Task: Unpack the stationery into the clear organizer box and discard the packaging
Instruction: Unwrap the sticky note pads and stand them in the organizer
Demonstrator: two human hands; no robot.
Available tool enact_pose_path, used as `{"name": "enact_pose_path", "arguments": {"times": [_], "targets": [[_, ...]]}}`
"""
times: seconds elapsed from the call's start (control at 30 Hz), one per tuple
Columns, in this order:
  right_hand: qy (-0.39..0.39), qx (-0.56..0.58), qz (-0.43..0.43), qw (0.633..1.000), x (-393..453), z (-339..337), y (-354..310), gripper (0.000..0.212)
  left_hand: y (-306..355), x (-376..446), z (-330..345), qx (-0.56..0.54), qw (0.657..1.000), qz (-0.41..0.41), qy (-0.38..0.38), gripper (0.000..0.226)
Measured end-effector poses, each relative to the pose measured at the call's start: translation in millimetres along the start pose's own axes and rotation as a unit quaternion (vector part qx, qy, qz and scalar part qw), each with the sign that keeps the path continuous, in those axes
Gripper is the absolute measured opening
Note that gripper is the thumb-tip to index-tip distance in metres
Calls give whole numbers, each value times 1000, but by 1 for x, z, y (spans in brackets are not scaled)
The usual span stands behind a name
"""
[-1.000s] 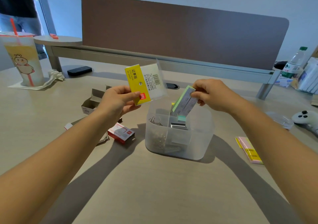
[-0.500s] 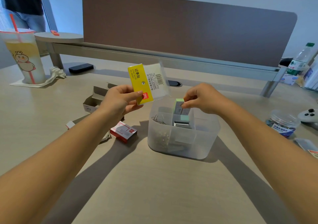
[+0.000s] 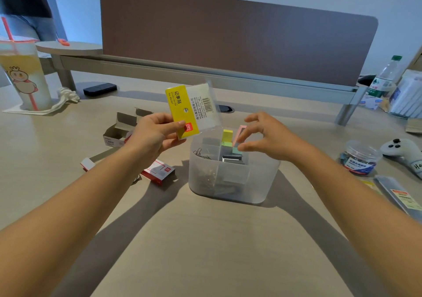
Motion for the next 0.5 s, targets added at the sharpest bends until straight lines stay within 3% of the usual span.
{"name": "enact_pose_path", "arguments": {"times": [0.27, 0.5], "targets": [[-86, -168, -9, 982, 1, 23, 2, 30, 0, -3, -3, 3, 1000, -1, 9, 13], [-73, -118, 12, 990, 3, 21, 3, 27, 0, -2, -4, 6, 1000, -3, 10, 13]]}}
Point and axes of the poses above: each hand's wrist, its own x-axis towards the middle knuckle, its own z-axis out of the palm, y = z × x, the point moved 9 cm from there along x, towards the middle knuckle, and after that the axes turned 11 degrees about y, right-handed, at the moved point
